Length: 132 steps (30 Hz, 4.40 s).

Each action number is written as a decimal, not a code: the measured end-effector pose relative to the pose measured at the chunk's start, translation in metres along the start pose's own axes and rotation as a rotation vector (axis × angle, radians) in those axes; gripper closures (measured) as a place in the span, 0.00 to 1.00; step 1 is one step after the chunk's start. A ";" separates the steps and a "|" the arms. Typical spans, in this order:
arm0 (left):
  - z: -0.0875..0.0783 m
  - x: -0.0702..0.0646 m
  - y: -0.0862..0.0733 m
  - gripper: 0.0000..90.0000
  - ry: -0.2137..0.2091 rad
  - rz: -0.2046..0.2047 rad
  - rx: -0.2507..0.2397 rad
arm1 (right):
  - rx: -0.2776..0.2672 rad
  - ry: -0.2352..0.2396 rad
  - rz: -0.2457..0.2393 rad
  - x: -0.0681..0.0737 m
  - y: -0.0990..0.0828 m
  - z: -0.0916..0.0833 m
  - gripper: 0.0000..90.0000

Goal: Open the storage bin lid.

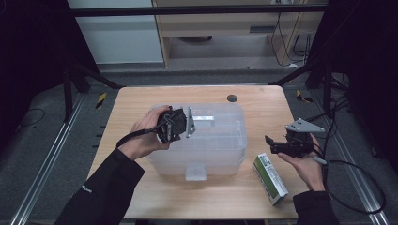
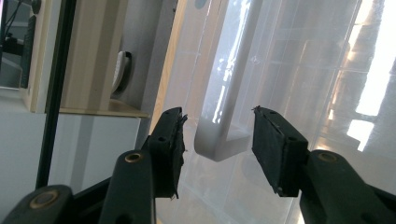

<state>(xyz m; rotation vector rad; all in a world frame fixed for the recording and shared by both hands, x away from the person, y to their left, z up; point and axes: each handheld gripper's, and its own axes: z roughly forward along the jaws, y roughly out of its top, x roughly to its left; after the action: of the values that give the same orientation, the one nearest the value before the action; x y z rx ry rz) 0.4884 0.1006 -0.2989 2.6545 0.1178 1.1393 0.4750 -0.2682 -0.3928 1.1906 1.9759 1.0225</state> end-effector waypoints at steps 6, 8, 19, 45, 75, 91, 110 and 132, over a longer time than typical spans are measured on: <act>0.002 -0.003 0.003 0.65 0.019 0.013 0.015 | 0.001 0.005 -0.001 0.001 0.000 0.000 0.18; 0.003 -0.003 0.004 0.67 0.023 0.027 0.024 | 0.003 0.008 -0.001 0.001 0.000 0.000 0.19; 0.008 -0.003 0.011 0.76 0.033 0.062 0.047 | 0.010 0.054 -0.006 0.005 0.003 -0.002 0.26; 0.008 0.000 0.013 0.81 0.025 0.096 0.061 | 0.030 0.140 -0.026 0.017 0.007 -0.006 0.47; 0.010 0.018 0.013 0.81 0.013 0.062 0.033 | 0.085 0.219 -0.029 0.022 0.008 -0.006 0.74; 0.013 0.029 0.013 0.80 0.004 0.034 0.012 | 0.094 0.293 -0.049 0.030 0.006 -0.007 0.97; 0.016 0.041 0.012 0.78 0.026 -0.022 0.013 | 0.103 0.413 -0.063 0.050 0.007 0.000 1.00; 0.007 0.041 0.007 0.68 0.008 -0.098 -0.038 | 0.077 0.453 -0.062 0.056 0.010 0.001 1.00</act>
<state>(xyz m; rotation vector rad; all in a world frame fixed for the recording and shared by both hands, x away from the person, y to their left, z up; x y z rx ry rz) 0.5212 0.0996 -0.2730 2.5811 0.2237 1.1093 0.4573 -0.2142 -0.3913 0.9903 2.3996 1.2792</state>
